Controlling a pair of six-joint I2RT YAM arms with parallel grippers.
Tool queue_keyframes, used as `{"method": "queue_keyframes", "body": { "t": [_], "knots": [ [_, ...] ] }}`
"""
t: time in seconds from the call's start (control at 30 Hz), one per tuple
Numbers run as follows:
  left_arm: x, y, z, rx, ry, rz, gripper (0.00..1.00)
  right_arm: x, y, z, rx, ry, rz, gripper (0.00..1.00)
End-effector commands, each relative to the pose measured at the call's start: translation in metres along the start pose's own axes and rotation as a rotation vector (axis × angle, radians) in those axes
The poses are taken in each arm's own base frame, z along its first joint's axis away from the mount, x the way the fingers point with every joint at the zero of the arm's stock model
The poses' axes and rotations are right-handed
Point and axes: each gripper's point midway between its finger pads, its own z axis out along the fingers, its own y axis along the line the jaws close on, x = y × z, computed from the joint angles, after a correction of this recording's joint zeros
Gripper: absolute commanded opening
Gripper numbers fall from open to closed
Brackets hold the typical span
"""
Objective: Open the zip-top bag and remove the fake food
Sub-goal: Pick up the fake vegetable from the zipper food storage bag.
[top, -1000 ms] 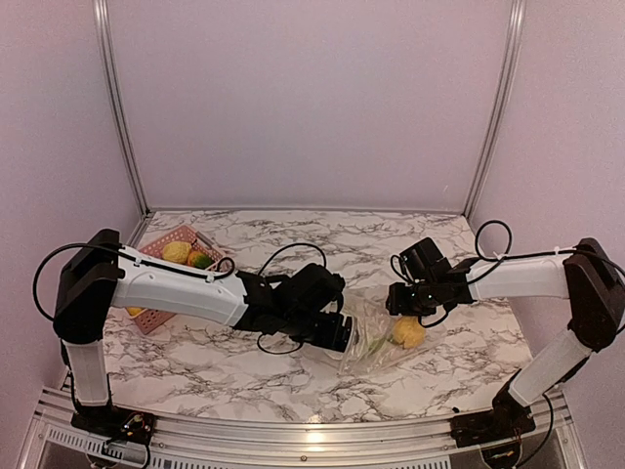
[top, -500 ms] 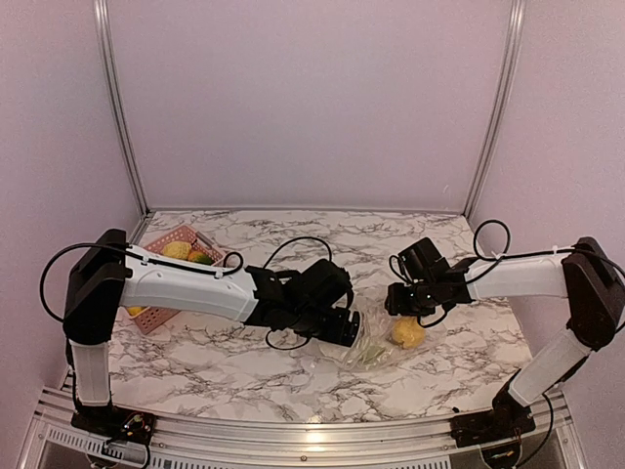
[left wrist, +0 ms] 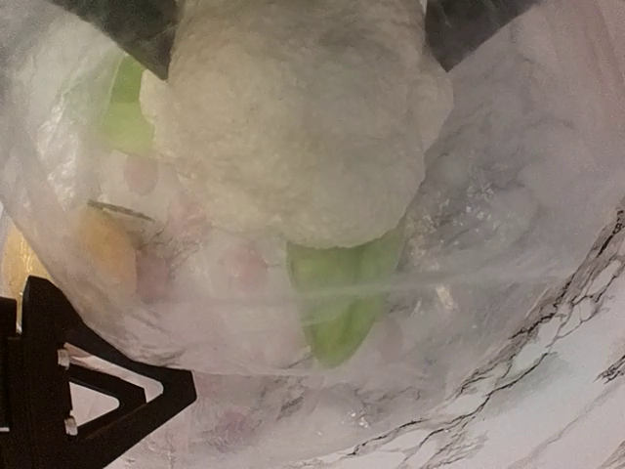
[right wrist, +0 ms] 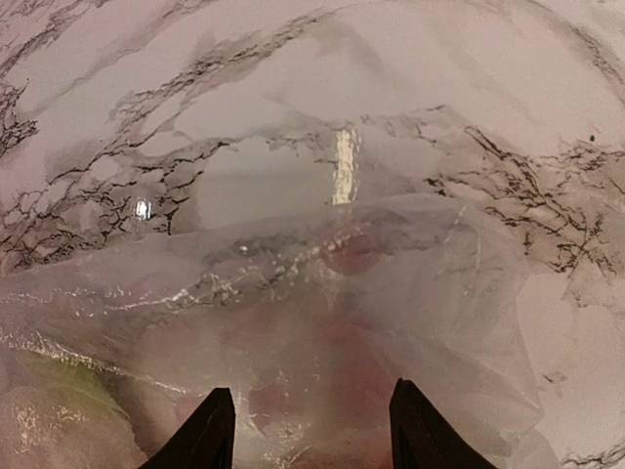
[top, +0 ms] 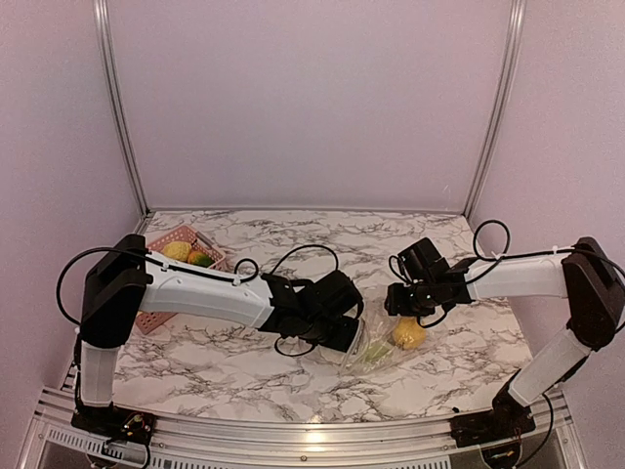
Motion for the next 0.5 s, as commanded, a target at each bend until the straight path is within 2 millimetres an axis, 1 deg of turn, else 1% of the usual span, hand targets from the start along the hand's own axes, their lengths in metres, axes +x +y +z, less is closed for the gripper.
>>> {"method": "queue_keyframes", "body": {
  "t": [0.0, 0.13, 0.27, 0.47],
  "knots": [
    [0.014, 0.01, 0.01, -0.06, 0.033, 0.031, 0.81, -0.002, 0.005, -0.002, 0.001, -0.001, -0.004, 0.52],
    [0.008, 0.012, 0.001, -0.066, 0.006, 0.028, 0.7, -0.001, 0.003, -0.001, 0.005, 0.0, 0.0, 0.52],
    [-0.004, 0.012, -0.016, -0.045, -0.054, 0.01, 0.68, 0.0, 0.002, 0.0, 0.009, 0.002, 0.004, 0.52],
    [-0.011, 0.018, -0.042, -0.031, -0.115, -0.021, 0.67, 0.0, 0.004, 0.004, 0.008, 0.006, -0.002, 0.52]
  ]
}}
